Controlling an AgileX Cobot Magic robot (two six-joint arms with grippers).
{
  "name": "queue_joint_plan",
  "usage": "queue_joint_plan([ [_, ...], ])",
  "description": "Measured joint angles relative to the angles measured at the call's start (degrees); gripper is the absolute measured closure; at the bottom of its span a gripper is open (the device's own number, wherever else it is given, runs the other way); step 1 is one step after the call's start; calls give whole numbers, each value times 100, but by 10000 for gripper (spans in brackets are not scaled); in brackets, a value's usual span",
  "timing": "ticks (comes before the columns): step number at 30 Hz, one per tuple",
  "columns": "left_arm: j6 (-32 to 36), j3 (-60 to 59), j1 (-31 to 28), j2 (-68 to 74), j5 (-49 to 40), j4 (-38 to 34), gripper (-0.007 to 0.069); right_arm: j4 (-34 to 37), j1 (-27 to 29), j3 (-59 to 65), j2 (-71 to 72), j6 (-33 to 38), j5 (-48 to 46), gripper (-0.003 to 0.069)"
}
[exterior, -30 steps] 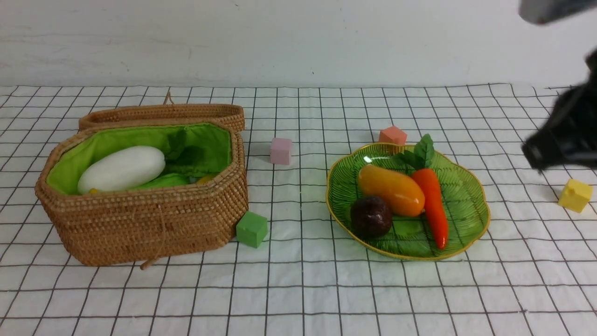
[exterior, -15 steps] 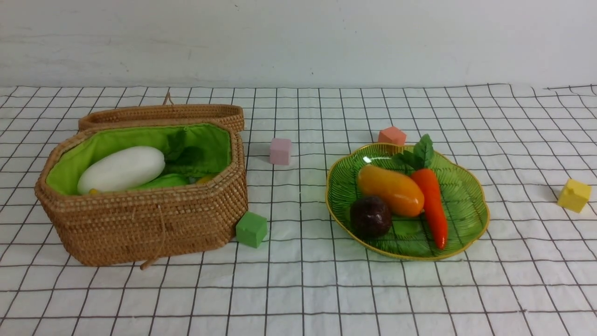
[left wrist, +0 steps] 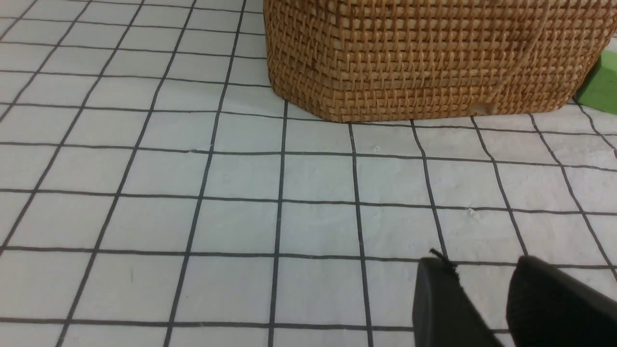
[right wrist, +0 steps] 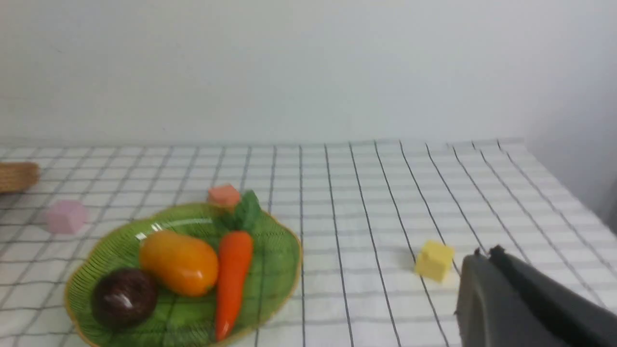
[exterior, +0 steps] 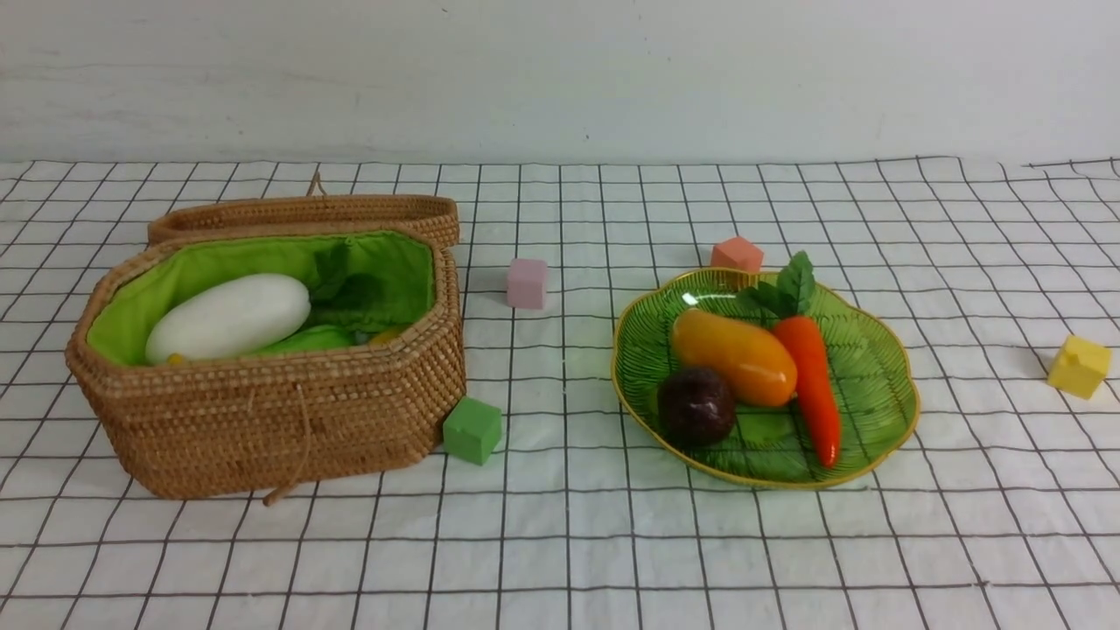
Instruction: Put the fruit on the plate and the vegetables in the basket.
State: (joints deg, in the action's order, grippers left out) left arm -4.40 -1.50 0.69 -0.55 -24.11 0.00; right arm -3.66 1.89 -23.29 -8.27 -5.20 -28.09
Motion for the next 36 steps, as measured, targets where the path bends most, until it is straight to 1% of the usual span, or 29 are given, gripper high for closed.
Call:
queue_joint_plan([
  [3,0,0,0,0,0,0,415,-35,153,1393,745,-463,104,652],
  [7,0,0,0,0,0,0,415,-13,175,2314,874,-633,212,652],
  [10,0,0,0,0,0,0,412,97,175,2390,890,-644,505,646],
  [13,0,0,0,0,0,0,409,182,175,2401,890,-533,568,644],
  [36,-5,0,0,0,0,0,398,253,175,2405,890,-432,601,623],
])
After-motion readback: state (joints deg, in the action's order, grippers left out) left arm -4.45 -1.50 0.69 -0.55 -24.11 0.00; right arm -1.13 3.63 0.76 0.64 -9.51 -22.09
